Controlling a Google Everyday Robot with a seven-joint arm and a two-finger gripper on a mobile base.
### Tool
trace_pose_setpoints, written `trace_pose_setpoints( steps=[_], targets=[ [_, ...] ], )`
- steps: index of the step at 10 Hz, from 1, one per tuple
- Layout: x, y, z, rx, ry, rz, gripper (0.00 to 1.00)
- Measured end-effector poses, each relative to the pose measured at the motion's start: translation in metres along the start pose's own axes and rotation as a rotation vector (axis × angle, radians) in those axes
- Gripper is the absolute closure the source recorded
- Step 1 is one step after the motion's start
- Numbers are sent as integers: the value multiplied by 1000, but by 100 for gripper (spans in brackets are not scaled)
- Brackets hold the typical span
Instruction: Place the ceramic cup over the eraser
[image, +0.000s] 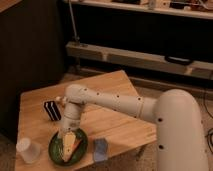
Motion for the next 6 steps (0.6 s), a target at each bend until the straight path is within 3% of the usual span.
trace_pose_setpoints(
  steps=[6],
  targets=[
    [0, 0, 0, 0, 0, 0, 20]
  ],
)
